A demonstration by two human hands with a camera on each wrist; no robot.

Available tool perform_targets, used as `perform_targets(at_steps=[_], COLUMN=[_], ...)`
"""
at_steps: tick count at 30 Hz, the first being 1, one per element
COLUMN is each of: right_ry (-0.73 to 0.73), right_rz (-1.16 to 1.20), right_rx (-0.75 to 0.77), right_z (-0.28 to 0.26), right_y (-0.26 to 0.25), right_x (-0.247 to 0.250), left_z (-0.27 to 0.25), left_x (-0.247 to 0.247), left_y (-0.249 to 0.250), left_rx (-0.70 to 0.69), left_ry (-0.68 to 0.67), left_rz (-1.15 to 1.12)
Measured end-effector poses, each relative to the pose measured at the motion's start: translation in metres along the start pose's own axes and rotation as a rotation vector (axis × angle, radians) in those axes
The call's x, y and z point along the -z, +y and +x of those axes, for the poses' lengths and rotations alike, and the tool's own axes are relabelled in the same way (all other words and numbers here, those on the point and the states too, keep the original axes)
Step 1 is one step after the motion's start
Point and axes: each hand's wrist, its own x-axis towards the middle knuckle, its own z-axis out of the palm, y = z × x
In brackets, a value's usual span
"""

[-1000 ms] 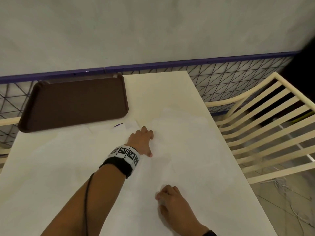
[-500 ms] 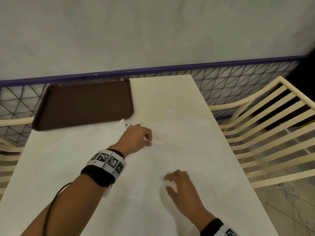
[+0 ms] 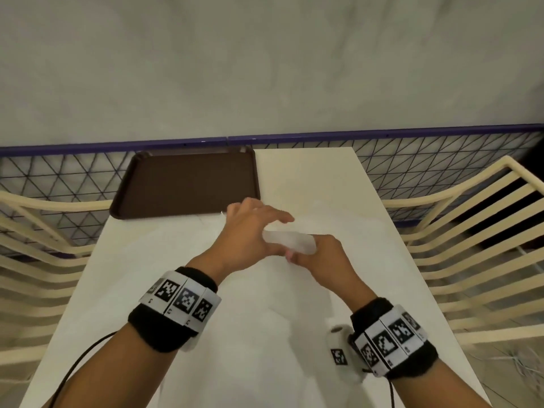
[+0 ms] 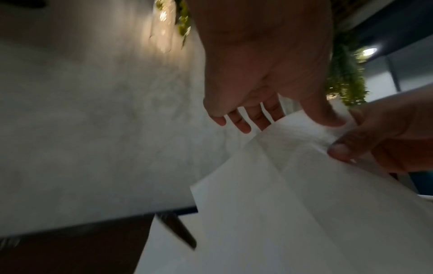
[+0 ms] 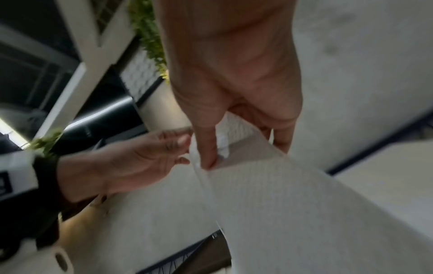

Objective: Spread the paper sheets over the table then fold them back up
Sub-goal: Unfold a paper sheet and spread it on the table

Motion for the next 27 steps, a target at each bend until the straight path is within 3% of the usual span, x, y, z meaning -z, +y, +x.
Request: perform_targets(at_steps=[2,5,10,15,18,21,27], right_ry=[-0.11,-0.164,-0.203,-0.217,-0.151,-0.02,0.268], right_rz=[-0.091,-0.121,-0.101,0.015,0.095,0.021,0.084], right_rx=[0.031,0.027,-0.01,0.007,0.006,0.015,0.227], right_z=[-0.003,-0.008,-0.023,-0.033,-0.028,-0.019,-0.049], right_y=[-0.014,-0.026,-0.019,-0.003,0.0,0.001,0.013], right_x=[0.002,0.005,0.003,0.016,0.019,0.015,0.0], left_z=[-0.003,-0.008,-0.027,-0.06,-0.071,-0.074,-0.116], left_x=[0.005,0.008,0.025,0.035,0.031,0.028,0.034], left_y=[0.013,0.021,0.011,-0.043,-0.064,-0.068,-0.042], left_rx=[-0.022,0.058,0.203,0.441,0.566,0.62,0.45], left_ry=[-0.042,-0.019,0.153,0.336,0.362,0.352,0.471], left_rz=[-0.026,-0.17,-0.383,-0.563,-0.633,-0.766,-0.801])
